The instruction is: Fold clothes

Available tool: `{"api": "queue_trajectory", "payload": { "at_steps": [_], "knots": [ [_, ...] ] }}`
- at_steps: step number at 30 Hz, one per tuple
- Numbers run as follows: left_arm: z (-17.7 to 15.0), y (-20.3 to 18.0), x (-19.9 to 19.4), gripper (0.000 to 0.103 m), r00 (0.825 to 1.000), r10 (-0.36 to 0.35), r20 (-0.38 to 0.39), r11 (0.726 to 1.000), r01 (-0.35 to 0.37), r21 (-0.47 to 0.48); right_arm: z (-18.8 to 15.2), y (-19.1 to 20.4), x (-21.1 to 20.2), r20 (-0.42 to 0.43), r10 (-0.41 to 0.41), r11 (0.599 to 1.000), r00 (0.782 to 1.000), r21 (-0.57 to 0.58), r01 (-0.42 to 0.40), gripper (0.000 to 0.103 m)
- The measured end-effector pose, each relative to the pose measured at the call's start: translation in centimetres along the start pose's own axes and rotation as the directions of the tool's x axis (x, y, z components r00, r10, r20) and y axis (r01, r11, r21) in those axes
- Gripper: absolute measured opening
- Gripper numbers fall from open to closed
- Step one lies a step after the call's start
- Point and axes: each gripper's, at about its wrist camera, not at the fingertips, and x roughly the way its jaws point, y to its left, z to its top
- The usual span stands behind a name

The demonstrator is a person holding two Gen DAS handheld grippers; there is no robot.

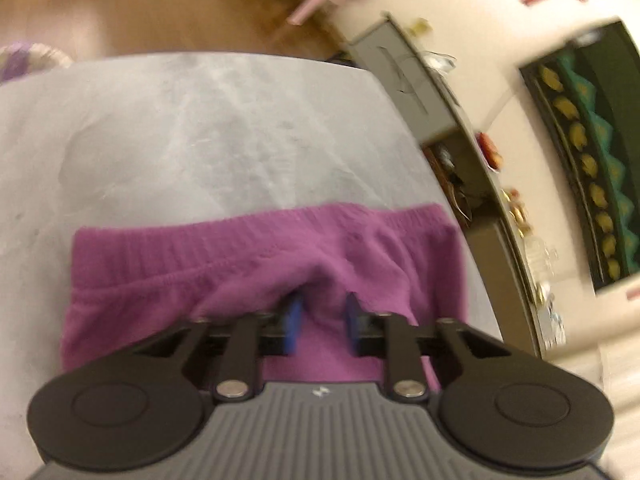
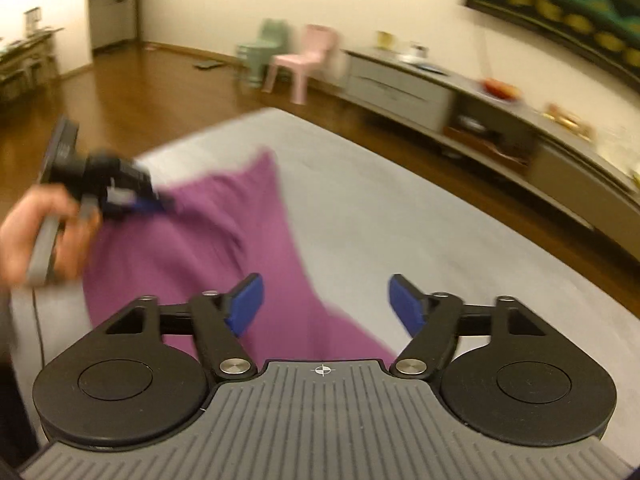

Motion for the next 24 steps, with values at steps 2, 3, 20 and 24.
{"api": "queue_trajectory", "payload": {
  "at_steps": [2,3,20,24],
  "knots": [
    [0.0,-0.2,0.2,0.038,1.000,0.000,0.002,0.999,0.000,0.035,3.4,1.4,5.5,-0.011,0.022,1.000,1.000,0.018,-0.021,0.071],
    [0.3,0.3,0.4,0.030,1.000,0.001,-0.004,1.000,-0.001,0.016,4.7,1.8,8.3,-0.026,0.018,0.999,1.000,0.039,-0.017,0.071],
    [2.1,0.4,-2.6,0.087,0.928,-0.371,0.020,0.928,0.372,-0.001,3.7,13.8,8.2,0.042,0.171,0.982,0.984,-0.090,-0.166,0.000],
    [1.1,-0.1,-2.0,0.070,0.945,-0.326,-0.013,0.943,0.326,0.068,0.7,16.6,7.2,0.039,0.203,0.973,0.978,-0.120,-0.197,0.000]
  ]
}}
